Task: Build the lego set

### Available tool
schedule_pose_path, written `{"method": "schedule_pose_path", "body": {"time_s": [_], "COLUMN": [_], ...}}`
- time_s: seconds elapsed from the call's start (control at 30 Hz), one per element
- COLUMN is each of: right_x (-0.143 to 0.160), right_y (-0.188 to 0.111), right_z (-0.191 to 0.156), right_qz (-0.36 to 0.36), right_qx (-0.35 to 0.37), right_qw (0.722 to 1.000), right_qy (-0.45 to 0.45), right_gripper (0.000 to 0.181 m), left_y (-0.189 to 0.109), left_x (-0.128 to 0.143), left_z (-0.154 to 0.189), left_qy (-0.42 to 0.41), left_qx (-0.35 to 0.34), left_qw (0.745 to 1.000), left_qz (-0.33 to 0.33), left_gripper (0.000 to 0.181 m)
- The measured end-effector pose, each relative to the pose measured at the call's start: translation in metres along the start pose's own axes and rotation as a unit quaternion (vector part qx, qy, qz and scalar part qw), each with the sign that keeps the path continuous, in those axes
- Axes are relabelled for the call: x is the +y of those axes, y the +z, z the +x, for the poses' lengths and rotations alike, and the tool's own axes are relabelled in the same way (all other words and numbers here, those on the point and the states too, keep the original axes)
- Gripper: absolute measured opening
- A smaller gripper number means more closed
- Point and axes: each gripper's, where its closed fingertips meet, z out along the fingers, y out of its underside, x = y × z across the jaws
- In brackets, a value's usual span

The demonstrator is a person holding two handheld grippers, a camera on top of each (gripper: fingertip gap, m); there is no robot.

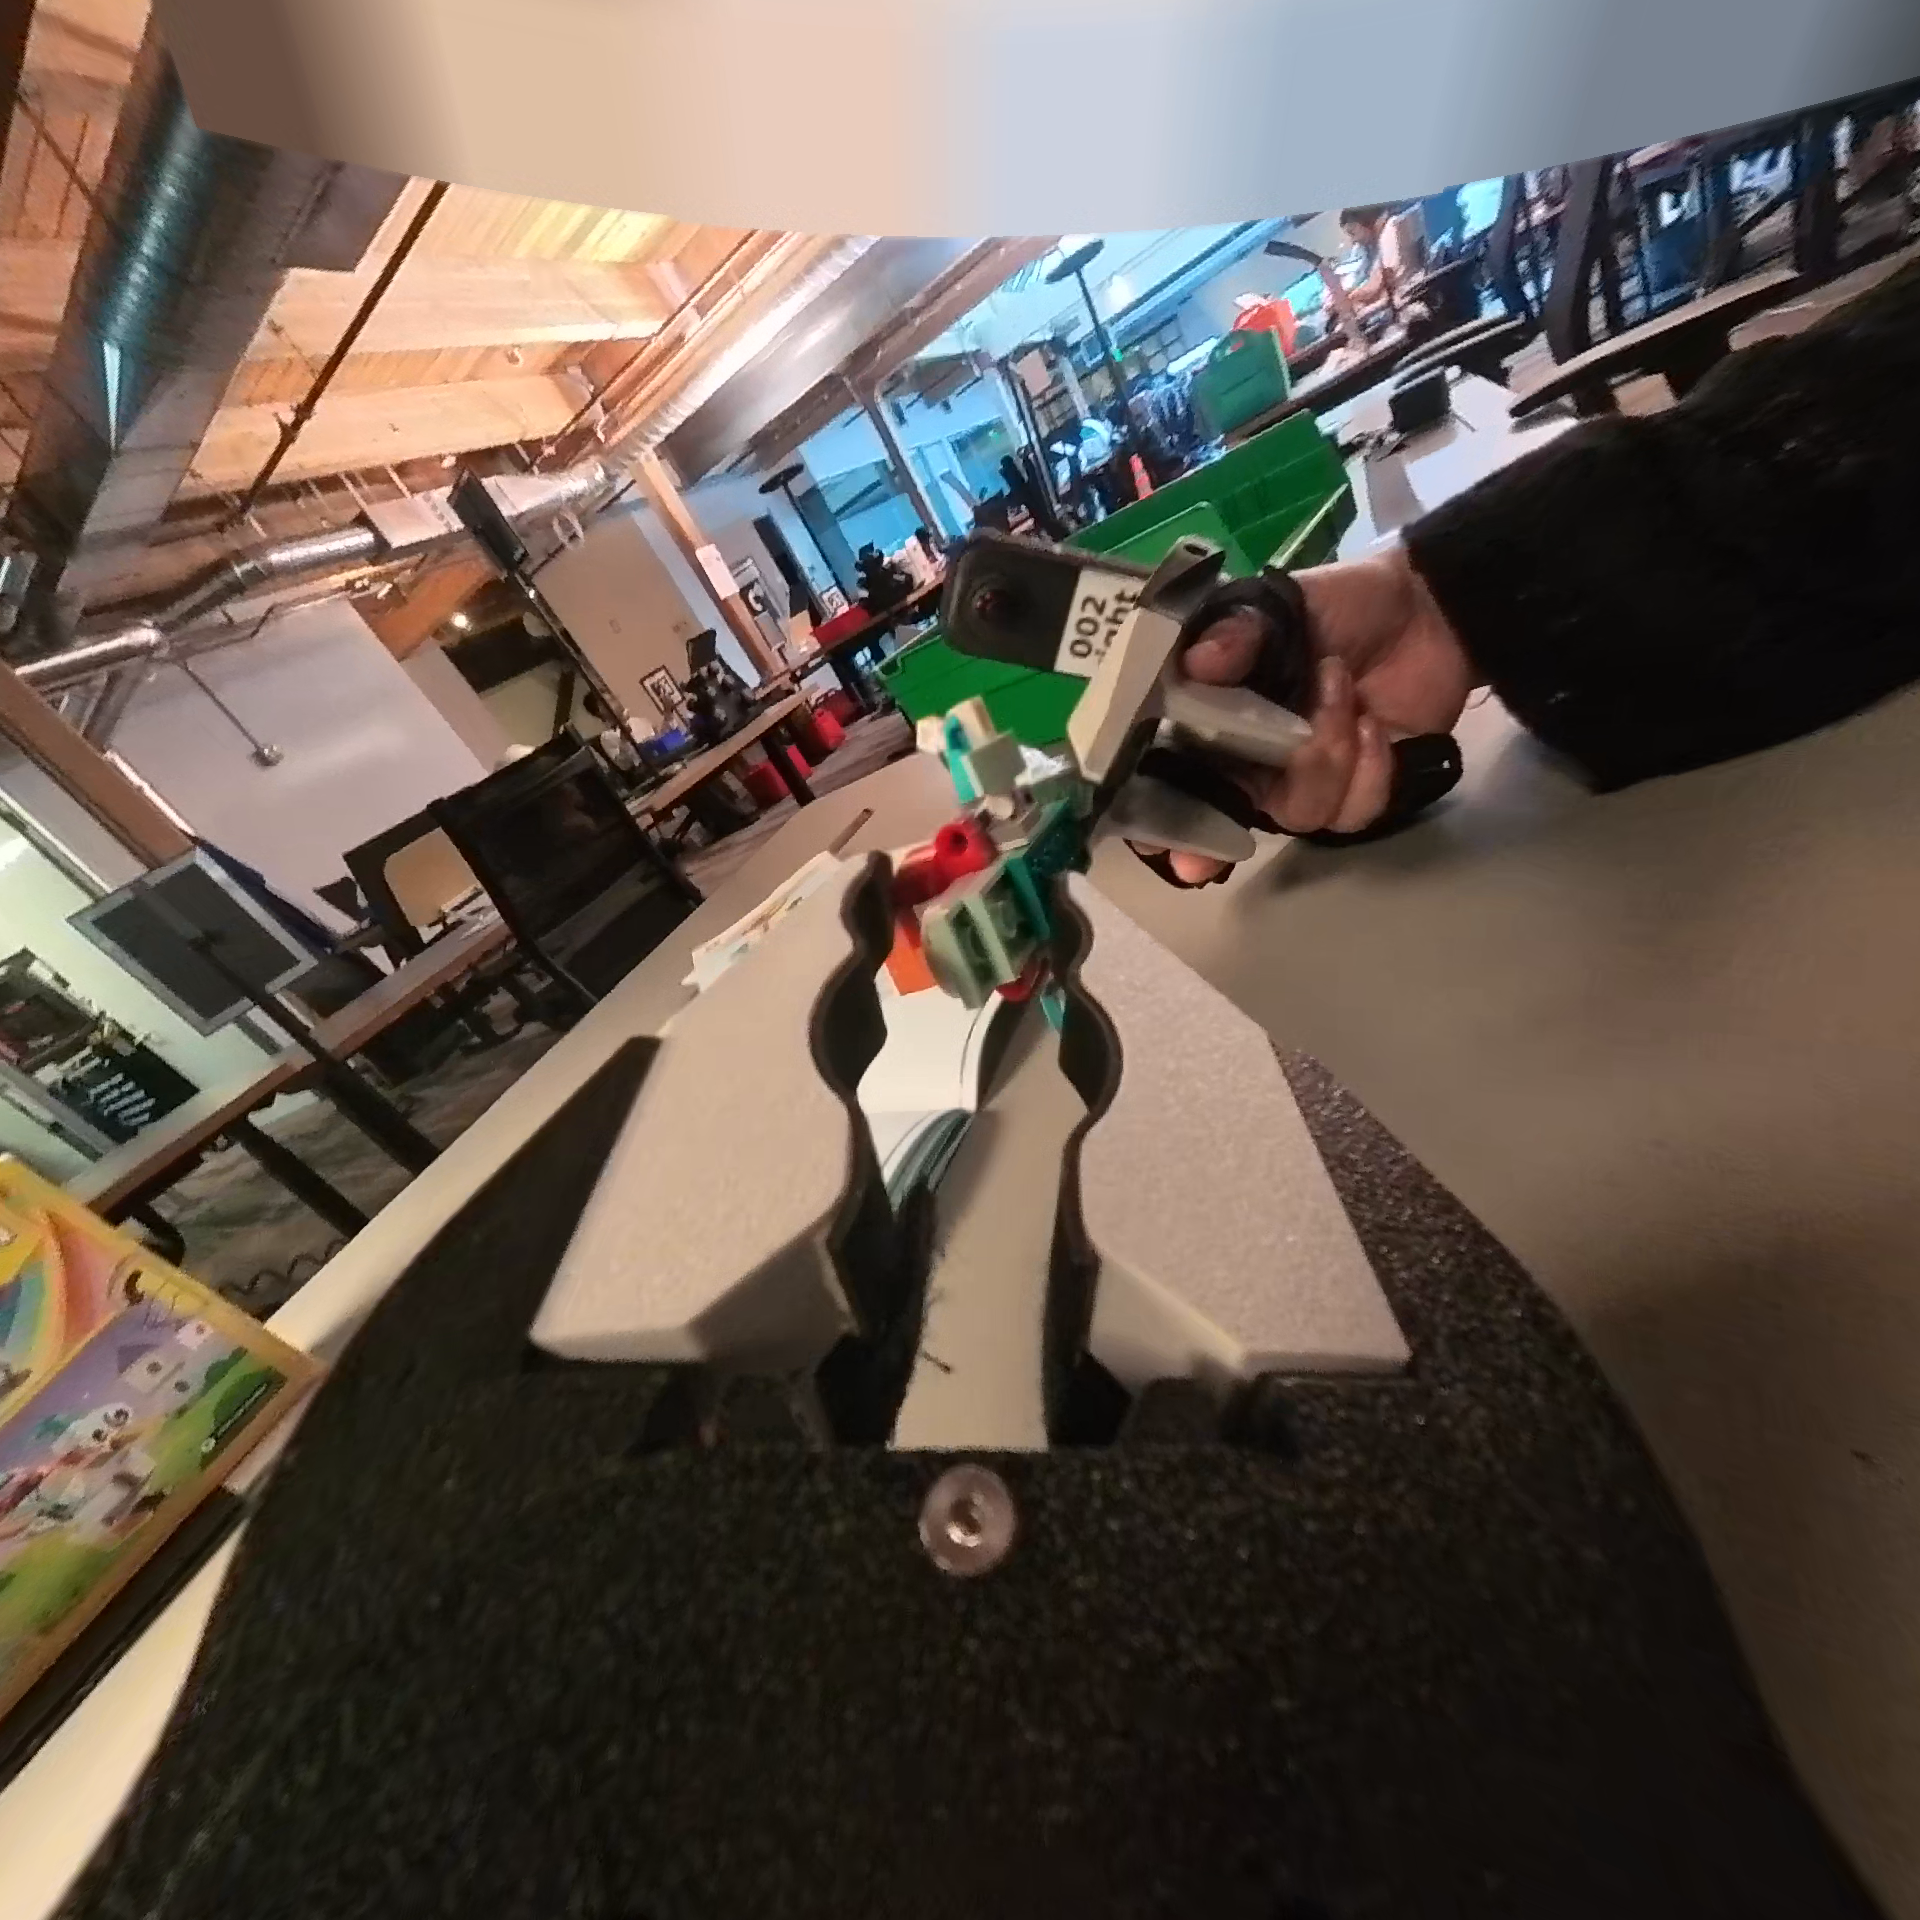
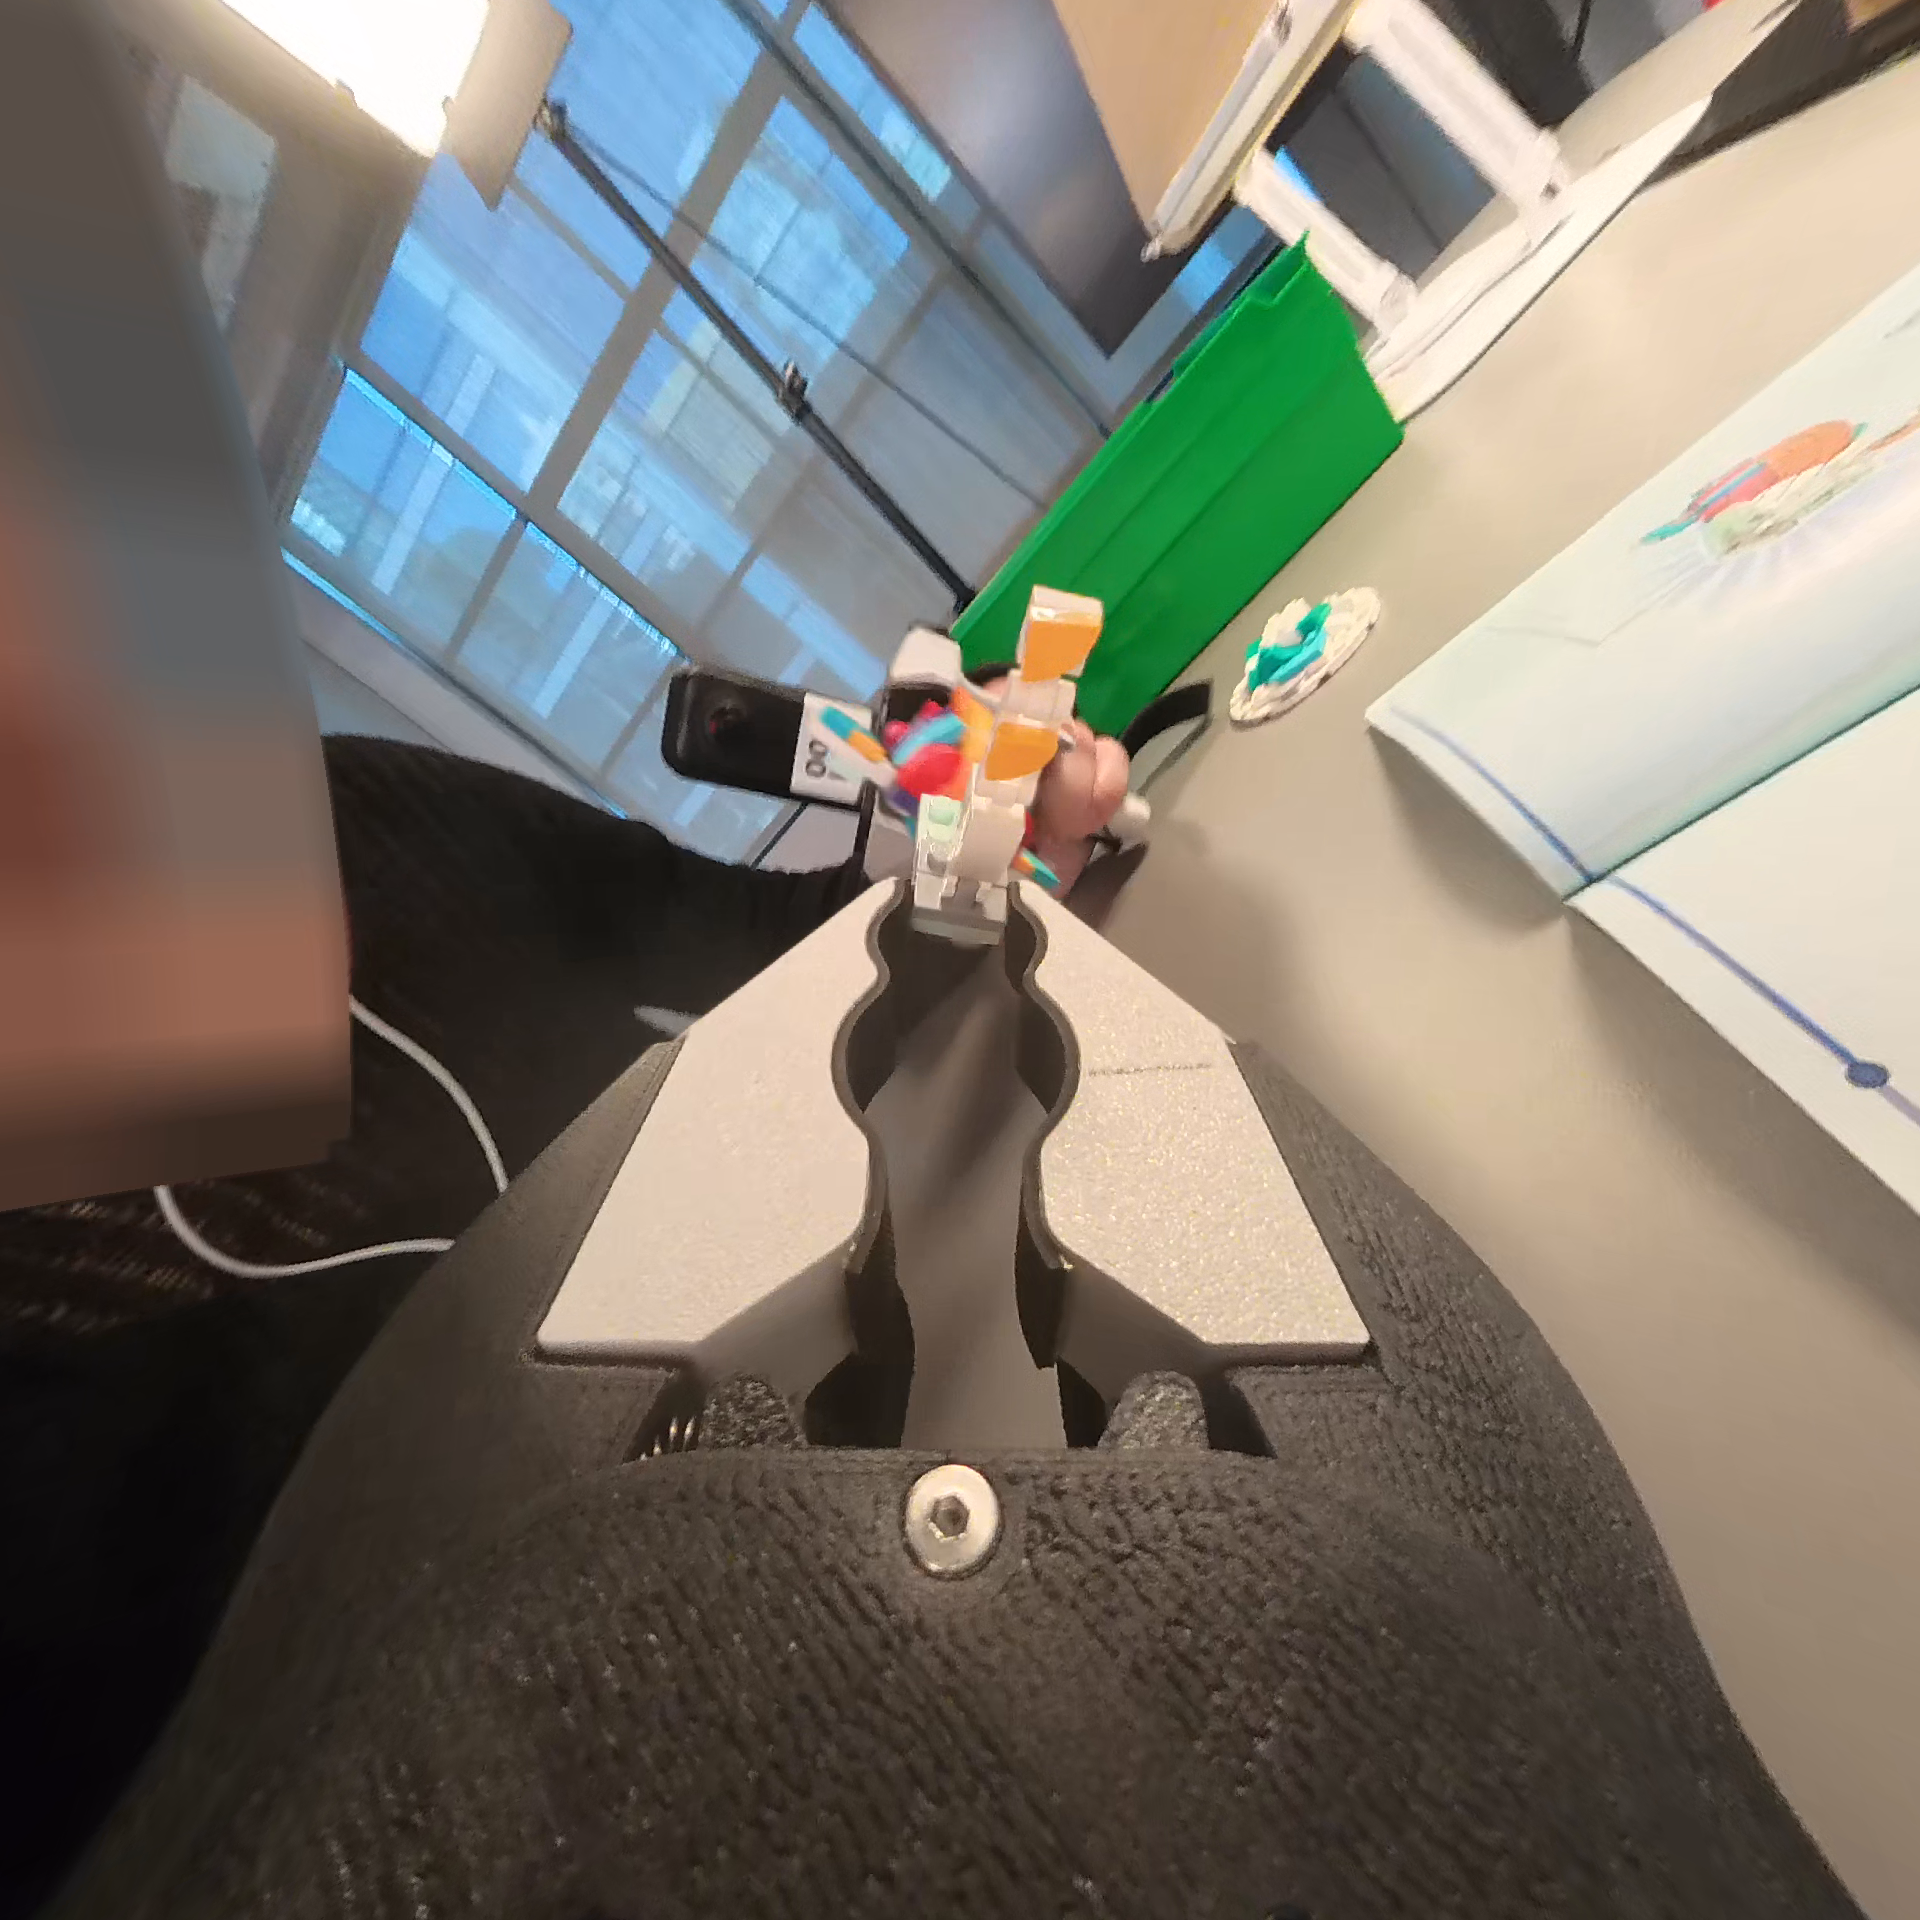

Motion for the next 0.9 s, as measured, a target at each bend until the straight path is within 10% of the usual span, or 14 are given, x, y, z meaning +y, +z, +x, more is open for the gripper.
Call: {"method": "schedule_pose_path", "body": {"time_s": [0.9], "right_x": [0.027], "right_y": [-0.004], "right_z": [-0.019], "right_qz": [-0.084], "right_qx": [-0.070], "right_qw": [0.992], "right_qy": [0.058], "right_gripper": [0.016], "left_y": [-0.004], "left_x": [-0.013], "left_z": [0.018], "left_qy": [0.017], "left_qx": [0.061], "left_qw": [0.997], "left_qz": [0.046], "left_gripper": [0.027]}}
